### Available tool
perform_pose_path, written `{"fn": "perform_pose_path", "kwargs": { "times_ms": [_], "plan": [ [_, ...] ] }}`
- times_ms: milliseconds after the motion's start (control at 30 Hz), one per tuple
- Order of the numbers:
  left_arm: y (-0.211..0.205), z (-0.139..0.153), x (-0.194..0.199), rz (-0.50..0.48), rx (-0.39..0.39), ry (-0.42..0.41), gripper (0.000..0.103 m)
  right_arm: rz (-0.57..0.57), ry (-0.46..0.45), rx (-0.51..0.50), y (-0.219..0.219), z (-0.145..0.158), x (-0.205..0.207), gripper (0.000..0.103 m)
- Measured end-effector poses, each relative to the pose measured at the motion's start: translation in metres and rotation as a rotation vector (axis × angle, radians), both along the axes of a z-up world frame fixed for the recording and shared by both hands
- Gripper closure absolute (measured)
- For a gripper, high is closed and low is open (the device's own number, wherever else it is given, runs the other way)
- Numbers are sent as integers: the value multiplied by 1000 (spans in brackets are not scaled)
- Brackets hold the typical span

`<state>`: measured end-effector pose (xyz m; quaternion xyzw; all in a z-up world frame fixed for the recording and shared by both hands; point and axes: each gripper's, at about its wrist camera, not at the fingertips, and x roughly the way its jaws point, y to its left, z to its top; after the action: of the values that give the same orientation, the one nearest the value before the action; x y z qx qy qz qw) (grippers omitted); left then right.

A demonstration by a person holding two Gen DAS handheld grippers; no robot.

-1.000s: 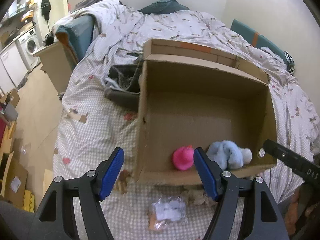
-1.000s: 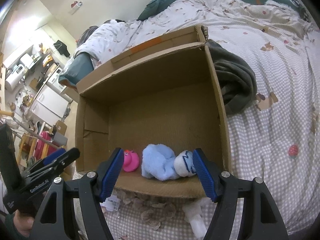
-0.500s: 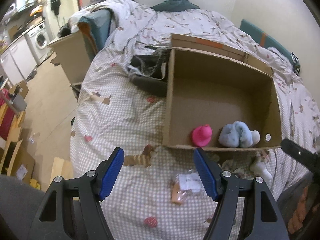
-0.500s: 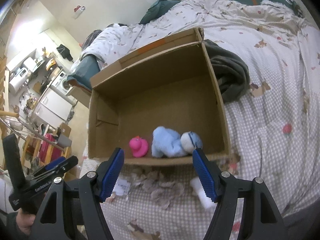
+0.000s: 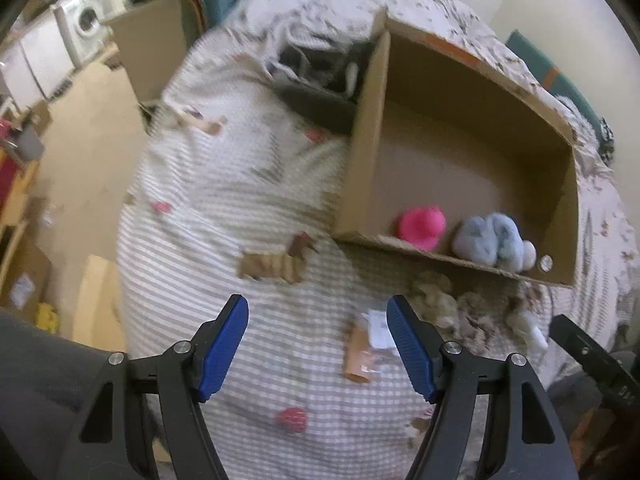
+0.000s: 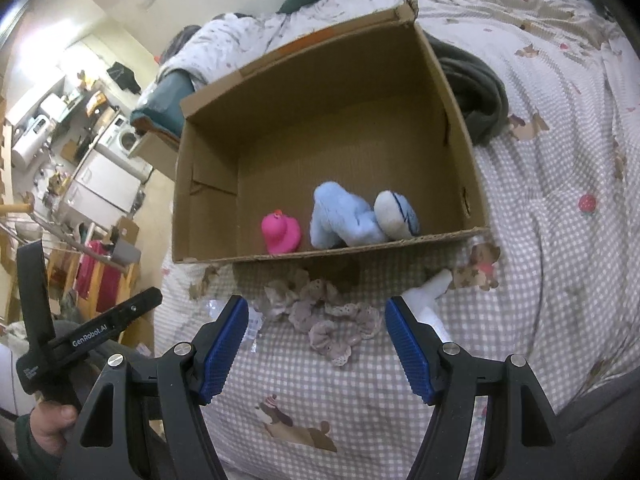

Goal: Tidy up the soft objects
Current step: 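Grasp the clear labeled plastic bag with the left gripper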

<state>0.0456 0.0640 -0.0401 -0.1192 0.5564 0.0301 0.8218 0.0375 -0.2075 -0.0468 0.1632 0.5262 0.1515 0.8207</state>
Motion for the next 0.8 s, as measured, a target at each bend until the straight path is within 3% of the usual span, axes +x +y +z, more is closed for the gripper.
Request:
{"fn": "perform_pose_path", "kwargs": {
  "times_ms": [267,333,500,667,800],
  "plan": [
    [-24,-39,28,-76,-107,145,49,-13,35,0,3,-11,9,28],
    [-31,-46,32,-92,-120,163,64,-22,42,9,2,-13,11,28],
    [-44,-50,34,-122,-113,164,84,-30,57,25,-3,-15,15,28],
    [-62,-41,31,-195,-162,126,85,-33,63,39,-4,-16,17,28],
    [-76,-56,35,-206,-160,174,85,-34,68,45,-4,-17,19,28]
  ]
}}
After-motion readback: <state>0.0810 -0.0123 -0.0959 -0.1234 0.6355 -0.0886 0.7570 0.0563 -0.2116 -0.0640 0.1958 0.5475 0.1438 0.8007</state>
